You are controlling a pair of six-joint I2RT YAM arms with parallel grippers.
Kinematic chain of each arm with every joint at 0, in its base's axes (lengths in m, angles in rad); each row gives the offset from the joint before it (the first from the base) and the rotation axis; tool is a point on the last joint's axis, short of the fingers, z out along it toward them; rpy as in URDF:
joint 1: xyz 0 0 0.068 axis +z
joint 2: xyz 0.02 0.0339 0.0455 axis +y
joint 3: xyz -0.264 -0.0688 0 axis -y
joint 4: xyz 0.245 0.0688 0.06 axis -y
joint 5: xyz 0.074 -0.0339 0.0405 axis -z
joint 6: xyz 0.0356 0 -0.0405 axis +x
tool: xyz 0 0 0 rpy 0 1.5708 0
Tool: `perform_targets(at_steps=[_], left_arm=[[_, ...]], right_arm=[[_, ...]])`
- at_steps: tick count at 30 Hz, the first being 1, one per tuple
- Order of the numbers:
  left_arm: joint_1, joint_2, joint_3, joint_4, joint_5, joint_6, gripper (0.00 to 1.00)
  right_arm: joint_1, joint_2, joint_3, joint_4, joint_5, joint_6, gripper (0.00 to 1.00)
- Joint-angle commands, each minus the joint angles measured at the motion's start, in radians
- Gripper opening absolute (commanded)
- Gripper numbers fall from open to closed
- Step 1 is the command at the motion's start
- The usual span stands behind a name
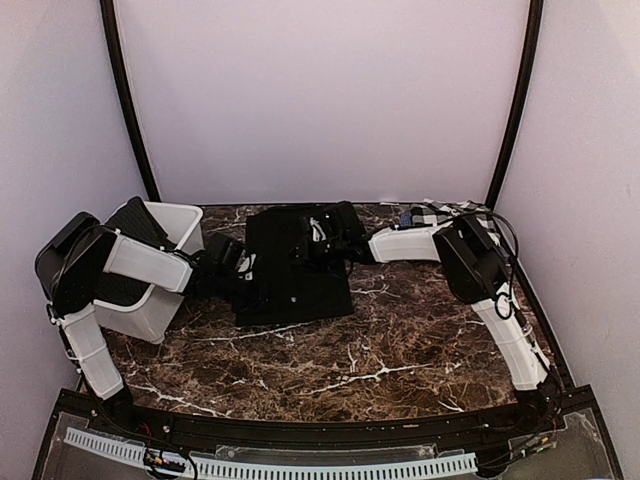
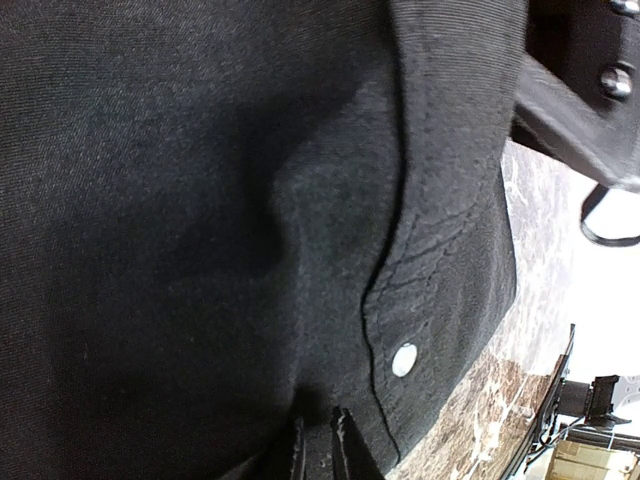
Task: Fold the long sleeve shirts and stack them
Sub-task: Adjust the 2/3-rectangle-folded shirt at the center of the board.
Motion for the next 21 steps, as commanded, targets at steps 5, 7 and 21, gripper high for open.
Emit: perform_targets(at_steps=[5, 7, 21], left_arm=[[-0.007, -0.037, -0.009, -0.015, 0.0, 0.005, 0.1], [-0.007, -0.036, -0.009, -0.016, 0.001, 0.004, 0.1], [-0.01, -0.038, -0.029, 0.0, 0.004, 0.002, 0.1]], right_arm=[[-0.03, 0.093, 0.07, 0.045, -0.051, 0.044, 0.31], [-0.041, 0.095, 0.074, 0.065, -0.053, 0.049, 0.35], [-0.116, 0.08, 0.118, 0.123, -0.095, 0.067, 0.47]])
